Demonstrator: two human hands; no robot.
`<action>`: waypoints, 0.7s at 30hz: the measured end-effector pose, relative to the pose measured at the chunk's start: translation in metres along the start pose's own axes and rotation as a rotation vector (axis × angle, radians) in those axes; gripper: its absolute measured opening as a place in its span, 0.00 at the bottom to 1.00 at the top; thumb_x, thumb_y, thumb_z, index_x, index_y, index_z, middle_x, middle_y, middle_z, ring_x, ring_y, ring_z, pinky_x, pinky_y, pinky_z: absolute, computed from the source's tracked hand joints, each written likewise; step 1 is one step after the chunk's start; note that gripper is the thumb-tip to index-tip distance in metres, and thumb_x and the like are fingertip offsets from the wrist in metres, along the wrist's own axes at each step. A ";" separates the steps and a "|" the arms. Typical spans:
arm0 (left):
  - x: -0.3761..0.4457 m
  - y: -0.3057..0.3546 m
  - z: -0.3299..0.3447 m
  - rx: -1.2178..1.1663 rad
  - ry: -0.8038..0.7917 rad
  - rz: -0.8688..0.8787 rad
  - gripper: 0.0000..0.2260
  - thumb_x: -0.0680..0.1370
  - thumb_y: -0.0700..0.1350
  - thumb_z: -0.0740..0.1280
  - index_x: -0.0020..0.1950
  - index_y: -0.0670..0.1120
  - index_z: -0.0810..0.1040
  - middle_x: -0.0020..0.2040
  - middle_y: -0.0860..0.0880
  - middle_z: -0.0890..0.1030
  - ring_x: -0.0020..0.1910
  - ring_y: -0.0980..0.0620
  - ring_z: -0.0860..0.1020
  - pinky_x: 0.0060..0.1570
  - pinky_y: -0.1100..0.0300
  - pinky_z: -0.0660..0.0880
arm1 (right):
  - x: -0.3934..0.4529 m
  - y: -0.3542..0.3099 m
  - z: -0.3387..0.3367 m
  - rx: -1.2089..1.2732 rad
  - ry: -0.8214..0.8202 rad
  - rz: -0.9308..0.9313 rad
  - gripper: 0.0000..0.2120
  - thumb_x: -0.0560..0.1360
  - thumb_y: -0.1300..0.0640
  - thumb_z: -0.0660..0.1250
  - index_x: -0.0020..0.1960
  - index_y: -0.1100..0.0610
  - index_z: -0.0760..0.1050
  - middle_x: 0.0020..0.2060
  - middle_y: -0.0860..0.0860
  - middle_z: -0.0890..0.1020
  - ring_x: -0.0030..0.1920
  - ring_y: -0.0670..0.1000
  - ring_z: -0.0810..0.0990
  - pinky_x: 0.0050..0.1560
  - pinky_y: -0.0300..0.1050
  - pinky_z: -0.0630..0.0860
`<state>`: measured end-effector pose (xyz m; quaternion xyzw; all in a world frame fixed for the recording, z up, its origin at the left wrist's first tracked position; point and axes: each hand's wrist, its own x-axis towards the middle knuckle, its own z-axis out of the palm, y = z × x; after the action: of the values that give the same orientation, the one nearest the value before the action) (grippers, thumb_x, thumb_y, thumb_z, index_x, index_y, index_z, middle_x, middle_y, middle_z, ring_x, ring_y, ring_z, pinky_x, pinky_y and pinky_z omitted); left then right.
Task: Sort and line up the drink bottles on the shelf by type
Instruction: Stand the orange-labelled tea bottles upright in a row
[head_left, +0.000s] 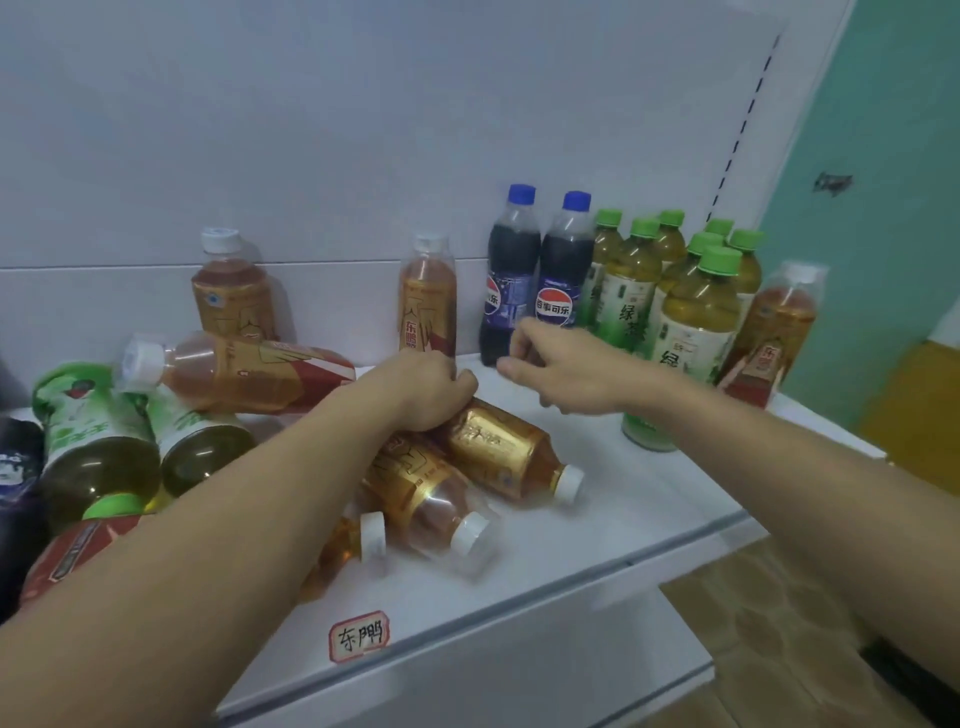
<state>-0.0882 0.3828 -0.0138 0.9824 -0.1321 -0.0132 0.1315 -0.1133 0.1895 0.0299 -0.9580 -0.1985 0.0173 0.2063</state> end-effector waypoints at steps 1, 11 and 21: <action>0.000 0.002 0.000 0.020 0.012 -0.028 0.21 0.84 0.58 0.51 0.53 0.48 0.79 0.47 0.47 0.79 0.44 0.52 0.76 0.46 0.55 0.70 | -0.012 0.005 0.002 0.027 -0.048 0.027 0.13 0.82 0.42 0.60 0.54 0.51 0.69 0.49 0.50 0.80 0.45 0.52 0.82 0.37 0.45 0.78; -0.006 0.012 -0.008 -0.032 0.013 -0.104 0.21 0.85 0.58 0.50 0.60 0.47 0.77 0.59 0.43 0.79 0.55 0.44 0.76 0.55 0.53 0.69 | -0.065 0.051 0.016 0.327 -0.138 0.036 0.14 0.80 0.46 0.67 0.57 0.48 0.64 0.42 0.53 0.81 0.34 0.49 0.76 0.36 0.49 0.76; -0.052 -0.002 -0.036 0.158 0.035 -0.092 0.16 0.84 0.53 0.58 0.69 0.49 0.74 0.64 0.48 0.78 0.61 0.45 0.76 0.61 0.54 0.71 | 0.003 0.002 -0.052 0.013 0.306 -0.134 0.08 0.83 0.49 0.62 0.59 0.50 0.69 0.43 0.46 0.78 0.38 0.42 0.76 0.32 0.36 0.68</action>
<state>-0.1358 0.4071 0.0197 0.9948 -0.0852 0.0084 0.0552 -0.1039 0.1689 0.0769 -0.9326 -0.2282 -0.1416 0.2410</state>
